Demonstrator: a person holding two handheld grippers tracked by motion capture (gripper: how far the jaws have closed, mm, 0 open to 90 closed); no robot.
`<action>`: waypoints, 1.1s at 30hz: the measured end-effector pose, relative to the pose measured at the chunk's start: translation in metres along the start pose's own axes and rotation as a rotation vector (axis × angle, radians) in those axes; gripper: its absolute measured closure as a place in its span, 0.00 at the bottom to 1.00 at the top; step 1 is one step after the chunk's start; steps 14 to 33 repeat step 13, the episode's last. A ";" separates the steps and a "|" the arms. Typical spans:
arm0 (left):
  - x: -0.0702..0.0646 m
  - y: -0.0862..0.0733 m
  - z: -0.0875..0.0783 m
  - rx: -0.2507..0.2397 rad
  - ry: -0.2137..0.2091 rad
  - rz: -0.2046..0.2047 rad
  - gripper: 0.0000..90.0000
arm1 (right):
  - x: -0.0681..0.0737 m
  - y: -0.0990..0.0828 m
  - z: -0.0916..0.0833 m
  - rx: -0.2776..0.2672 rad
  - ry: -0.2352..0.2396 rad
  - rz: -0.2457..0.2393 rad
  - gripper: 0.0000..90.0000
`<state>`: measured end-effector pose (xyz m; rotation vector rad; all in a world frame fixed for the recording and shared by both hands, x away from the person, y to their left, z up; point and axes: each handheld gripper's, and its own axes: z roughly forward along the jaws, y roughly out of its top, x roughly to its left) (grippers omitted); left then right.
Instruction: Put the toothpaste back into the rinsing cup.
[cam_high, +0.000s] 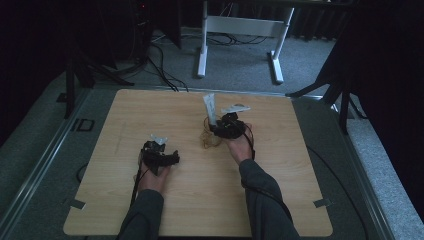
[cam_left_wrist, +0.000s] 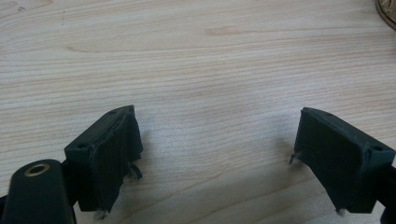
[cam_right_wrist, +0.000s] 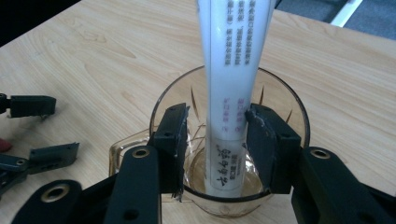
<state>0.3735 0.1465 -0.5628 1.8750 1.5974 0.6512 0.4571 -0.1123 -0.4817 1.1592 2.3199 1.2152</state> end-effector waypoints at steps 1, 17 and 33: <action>0.000 0.000 0.000 0.000 0.000 0.000 0.15 | 0.000 0.000 0.000 0.000 0.000 0.000 0.65; 0.000 0.000 0.000 0.000 -0.001 0.000 0.15 | 0.000 -0.001 -0.033 -0.066 0.019 -0.050 0.57; 0.000 0.000 0.000 0.000 -0.001 0.000 0.15 | 0.000 -0.001 -0.033 -0.066 0.019 -0.050 0.57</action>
